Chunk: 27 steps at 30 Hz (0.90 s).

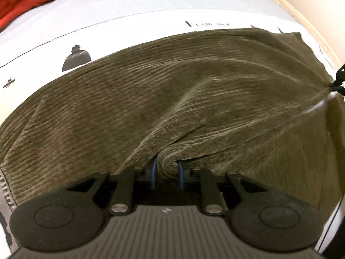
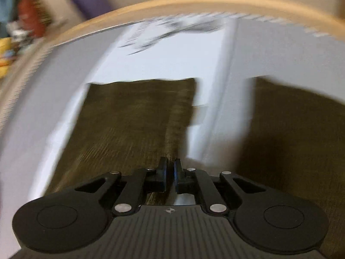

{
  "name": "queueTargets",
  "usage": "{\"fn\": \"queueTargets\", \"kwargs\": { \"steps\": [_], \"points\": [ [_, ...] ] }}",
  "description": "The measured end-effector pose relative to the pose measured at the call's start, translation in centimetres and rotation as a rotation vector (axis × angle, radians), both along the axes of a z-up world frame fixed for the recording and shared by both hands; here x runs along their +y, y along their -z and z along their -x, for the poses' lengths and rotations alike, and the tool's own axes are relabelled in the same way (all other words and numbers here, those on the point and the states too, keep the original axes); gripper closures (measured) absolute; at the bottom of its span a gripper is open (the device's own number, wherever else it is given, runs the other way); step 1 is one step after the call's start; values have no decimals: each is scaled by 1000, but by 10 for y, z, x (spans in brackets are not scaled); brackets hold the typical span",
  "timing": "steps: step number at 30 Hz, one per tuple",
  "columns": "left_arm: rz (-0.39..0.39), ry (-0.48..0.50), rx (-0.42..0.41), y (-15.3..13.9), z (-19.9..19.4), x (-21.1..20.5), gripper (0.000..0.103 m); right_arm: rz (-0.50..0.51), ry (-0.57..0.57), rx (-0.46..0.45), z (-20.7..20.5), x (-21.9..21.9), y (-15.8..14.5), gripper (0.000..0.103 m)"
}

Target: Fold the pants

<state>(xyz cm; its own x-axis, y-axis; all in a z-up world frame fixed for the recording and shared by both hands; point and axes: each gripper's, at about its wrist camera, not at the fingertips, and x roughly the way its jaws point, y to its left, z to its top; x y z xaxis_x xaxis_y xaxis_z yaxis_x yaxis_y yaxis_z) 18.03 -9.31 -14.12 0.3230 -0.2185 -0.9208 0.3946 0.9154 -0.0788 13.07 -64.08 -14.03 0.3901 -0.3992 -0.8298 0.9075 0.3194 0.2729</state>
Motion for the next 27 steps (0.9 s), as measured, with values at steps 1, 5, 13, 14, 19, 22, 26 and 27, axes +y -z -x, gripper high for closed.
{"fn": "queueTargets", "kwargs": {
  "steps": [1, 5, 13, 14, 19, 22, 26, 27],
  "points": [
    [-16, 21, 0, 1, 1, -2, 81, 12, 33, 91, 3, 3, 4, 97],
    [8, 20, 7, -3, -1, 3, 75, -22, 66, 148, 9, 3, 17, 89],
    [238, -42, -98, -59, -3, 61, 44, 78, 56, 10, 8, 30, -35, 58],
    [256, -126, -123, -64, -10, 83, 44, 90, 44, -25, 8, 36, -47, 58],
    [182, -554, -174, -55, -36, 193, 39, 181, -195, -230, 12, 89, -125, 57],
    [157, -734, -128, -32, -43, 244, 33, 233, -456, -372, 29, 138, -176, 47],
    [188, -781, -46, 0, -45, 273, 28, 288, -733, -449, 52, 190, -198, 37],
    [198, -773, -33, 7, -46, 273, 27, 296, -774, -445, 55, 199, -194, 37]
  ]
}}
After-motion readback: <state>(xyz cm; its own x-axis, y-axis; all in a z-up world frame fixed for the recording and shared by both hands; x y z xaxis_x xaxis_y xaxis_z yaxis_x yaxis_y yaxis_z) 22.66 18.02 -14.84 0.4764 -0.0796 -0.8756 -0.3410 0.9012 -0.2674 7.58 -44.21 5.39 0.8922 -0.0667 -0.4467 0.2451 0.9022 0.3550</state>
